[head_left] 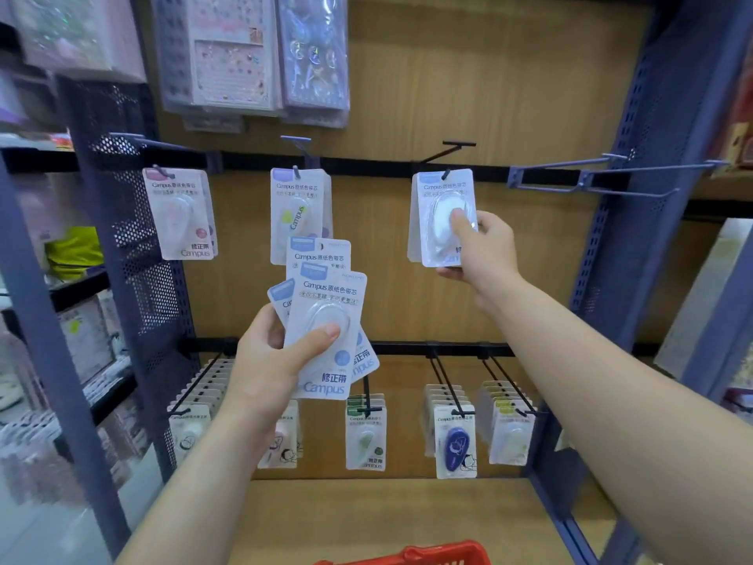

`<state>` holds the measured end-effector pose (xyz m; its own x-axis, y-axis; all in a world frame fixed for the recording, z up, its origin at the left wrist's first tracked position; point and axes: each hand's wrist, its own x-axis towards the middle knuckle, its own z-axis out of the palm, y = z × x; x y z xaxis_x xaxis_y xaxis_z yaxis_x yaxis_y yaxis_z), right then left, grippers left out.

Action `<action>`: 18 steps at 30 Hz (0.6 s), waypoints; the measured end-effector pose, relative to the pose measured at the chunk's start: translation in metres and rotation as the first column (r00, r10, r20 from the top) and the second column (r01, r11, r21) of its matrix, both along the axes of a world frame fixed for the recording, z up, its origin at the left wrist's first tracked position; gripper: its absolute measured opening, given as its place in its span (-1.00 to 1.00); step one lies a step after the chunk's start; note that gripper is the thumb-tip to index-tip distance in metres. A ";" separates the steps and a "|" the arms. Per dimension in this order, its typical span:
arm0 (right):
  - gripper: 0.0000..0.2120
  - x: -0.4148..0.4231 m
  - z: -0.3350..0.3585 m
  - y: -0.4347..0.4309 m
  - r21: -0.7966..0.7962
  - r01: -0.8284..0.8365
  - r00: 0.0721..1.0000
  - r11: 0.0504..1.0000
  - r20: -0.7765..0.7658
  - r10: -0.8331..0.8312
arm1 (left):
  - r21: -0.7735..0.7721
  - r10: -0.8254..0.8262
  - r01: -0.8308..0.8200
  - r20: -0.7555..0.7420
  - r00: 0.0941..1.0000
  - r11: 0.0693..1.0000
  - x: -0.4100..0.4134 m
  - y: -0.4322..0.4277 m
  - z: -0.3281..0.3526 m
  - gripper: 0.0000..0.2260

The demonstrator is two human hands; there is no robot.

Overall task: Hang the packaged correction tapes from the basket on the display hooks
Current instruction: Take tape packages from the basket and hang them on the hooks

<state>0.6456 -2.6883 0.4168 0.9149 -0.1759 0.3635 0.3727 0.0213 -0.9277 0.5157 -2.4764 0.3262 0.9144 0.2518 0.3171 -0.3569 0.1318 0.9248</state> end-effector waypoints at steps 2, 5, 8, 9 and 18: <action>-0.77 0.004 0.000 0.001 -0.008 0.003 1.000 1.000 -0.027 -0.003 | -0.002 0.001 -0.001 -0.005 1.000 1.000 0.001 -0.001 0.000 -0.65; -0.65 0.012 -0.004 0.003 -0.095 0.082 0.990 0.992 -0.111 -0.093 | -0.012 0.002 -0.002 -0.011 1.000 1.000 0.003 -0.002 -0.002 -0.65; -0.54 0.000 -0.031 0.007 -0.343 0.361 0.919 0.867 -0.026 -0.393 | -0.029 -0.009 0.009 -0.021 1.000 1.000 0.003 -0.003 -0.004 -0.67; -0.64 -0.010 -0.043 0.010 -0.329 0.356 0.930 0.875 0.031 -0.366 | -0.033 -0.013 0.012 -0.023 1.000 0.999 0.003 -0.003 -0.004 -0.67; -0.73 -0.083 -0.120 0.047 -0.235 -0.405 0.912 0.884 -0.033 0.409 | -0.078 -0.044 0.039 -0.058 0.997 0.996 0.007 -0.011 -0.013 -0.62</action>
<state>0.5624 -2.6410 0.2965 0.8814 0.3013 0.3638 0.3931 -0.0406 -0.9186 0.5224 -2.4871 0.3128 0.9412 0.2349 0.2430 -0.2944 0.2167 0.9308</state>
